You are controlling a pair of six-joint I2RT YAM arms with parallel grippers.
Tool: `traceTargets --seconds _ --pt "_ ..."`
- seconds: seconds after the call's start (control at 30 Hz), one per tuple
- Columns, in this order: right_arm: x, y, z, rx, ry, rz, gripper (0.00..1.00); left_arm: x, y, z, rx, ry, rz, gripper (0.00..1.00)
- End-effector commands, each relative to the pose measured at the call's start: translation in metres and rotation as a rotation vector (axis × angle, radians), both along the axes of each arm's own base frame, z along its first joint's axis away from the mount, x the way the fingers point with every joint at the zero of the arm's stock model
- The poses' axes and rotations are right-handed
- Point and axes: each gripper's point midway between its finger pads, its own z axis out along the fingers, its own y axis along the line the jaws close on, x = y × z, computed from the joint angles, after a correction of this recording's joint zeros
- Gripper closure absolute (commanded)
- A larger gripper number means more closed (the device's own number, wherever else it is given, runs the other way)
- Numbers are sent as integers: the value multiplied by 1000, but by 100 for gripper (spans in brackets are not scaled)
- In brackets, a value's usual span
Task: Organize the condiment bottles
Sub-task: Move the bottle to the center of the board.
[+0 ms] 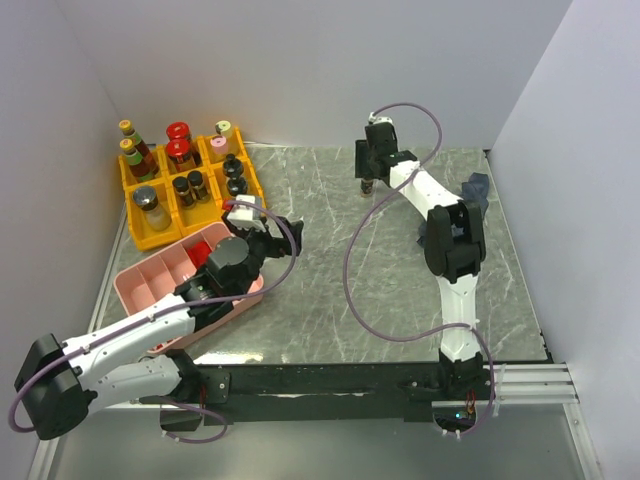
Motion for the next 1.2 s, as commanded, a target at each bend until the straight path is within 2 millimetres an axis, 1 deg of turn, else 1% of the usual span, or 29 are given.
traceTargets --seconds 0.0,0.07,0.1,0.23,0.33,0.37,0.43,0.47,0.5,0.53,0.57,0.6,0.63,0.67,0.7,0.73,0.77,0.8,0.83,0.87,0.9,0.93,0.97,1.0,1.03,1.07,1.1,1.13,1.17 --pt "20 1 13 12 -67 15 35 -2 7 18 -43 -55 23 1" --pt "25 2 17 15 -85 11 37 -3 8 19 -45 -58 28 1" --pt "26 1 14 12 -84 7 39 -3 10 20 -50 -61 36 1" --pt "33 5 20 25 -114 24 46 -4 15 23 -55 -64 57 1" --pt "32 5 24 19 -131 23 51 -6 19 26 -69 -73 70 1" --pt "29 4 20 18 -120 23 53 -6 20 26 -73 -74 73 1" --pt "24 6 25 31 -126 27 56 -8 22 27 -88 -81 76 1" --pt "18 8 17 34 -105 37 57 -8 25 27 -92 -81 86 1" --pt "13 12 23 44 -111 44 58 -9 27 29 -103 -86 93 0" --pt "8 16 24 51 -110 53 59 -10 28 29 -109 -85 97 1" --pt "-1 18 14 49 -86 58 60 -9 31 27 -110 -84 114 1" --pt "-8 22 23 56 -100 63 61 -10 35 30 -121 -88 126 1" --pt "-14 32 27 64 -111 75 61 -10 36 29 -124 -86 132 0" --pt "-27 35 15 57 -84 82 61 -10 38 29 -128 -87 140 1" --pt "-34 38 28 60 -107 83 61 -10 41 29 -133 -87 156 1" --pt "-44 54 32 64 -118 106 62 -10 43 29 -139 -85 164 1" --pt "-58 55 20 52 -93 112 62 -10 45 28 -139 -83 172 1" --pt "-67 58 32 60 -114 107 62 -10 47 29 -147 -85 182 1" --pt "-76 66 33 65 -113 124 62 -11 49 30 -153 -88 187 1" --pt "-94 78 22 59 -90 150 62 -11 49 29 -152 -86 188 1" --pt "-105 87 32 71 -106 168 63 -11 50 30 -158 -88 190 1" --pt "-114 93 33 67 -106 181 63 -12 51 30 -161 -87 194 1" --pt "-134 107 24 56 -88 218 63 -12 52 31 -165 -89 196 1" --pt "-145 112 32 66 -102 229 63 -12 53 31 -166 -88 199 1" --pt "-153 118 34 73 -104 242 63 -12 54 31 -172 -90 203 0" --pt "-167 122 32 80 -100 256 63 -12 54 30 -172 -89 206 1" --pt "-180 134 34 101 -99 279 63 -13 56 30 -175 -91 209 1" --pt "-188 141 35 118 -106 298 63 -13 56 32 -178 -97 208 1" --pt "-199 143 33 121 -107 306 63 -13 55 31 -175 -98 206 1"
